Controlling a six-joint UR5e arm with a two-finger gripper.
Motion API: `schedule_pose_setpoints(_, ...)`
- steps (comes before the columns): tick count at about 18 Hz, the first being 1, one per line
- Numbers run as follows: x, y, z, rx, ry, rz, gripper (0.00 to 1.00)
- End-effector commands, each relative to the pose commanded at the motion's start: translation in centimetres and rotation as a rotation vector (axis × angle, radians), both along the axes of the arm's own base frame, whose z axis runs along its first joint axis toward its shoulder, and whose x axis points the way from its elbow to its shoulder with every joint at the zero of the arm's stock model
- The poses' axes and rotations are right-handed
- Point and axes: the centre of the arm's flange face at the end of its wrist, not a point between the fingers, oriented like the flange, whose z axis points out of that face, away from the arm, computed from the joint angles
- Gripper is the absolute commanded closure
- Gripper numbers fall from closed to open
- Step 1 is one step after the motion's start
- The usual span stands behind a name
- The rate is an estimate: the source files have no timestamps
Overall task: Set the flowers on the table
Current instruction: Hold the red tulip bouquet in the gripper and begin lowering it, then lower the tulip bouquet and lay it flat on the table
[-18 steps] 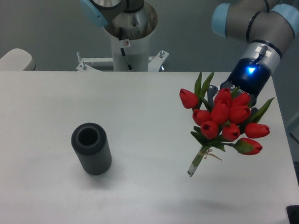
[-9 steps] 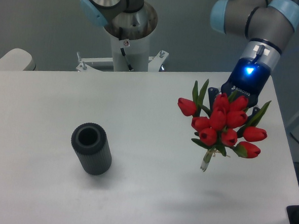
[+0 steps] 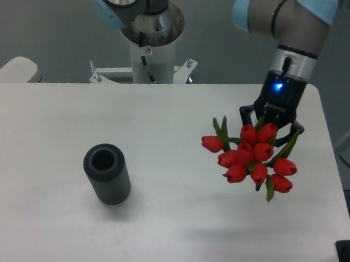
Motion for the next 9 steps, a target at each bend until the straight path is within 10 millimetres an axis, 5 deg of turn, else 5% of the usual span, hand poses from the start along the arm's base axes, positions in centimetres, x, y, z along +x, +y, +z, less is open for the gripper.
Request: schedule_pose_setpoints(9,-0.20,0.83,0.34,-0.089,0.065,-0.002,0.90)
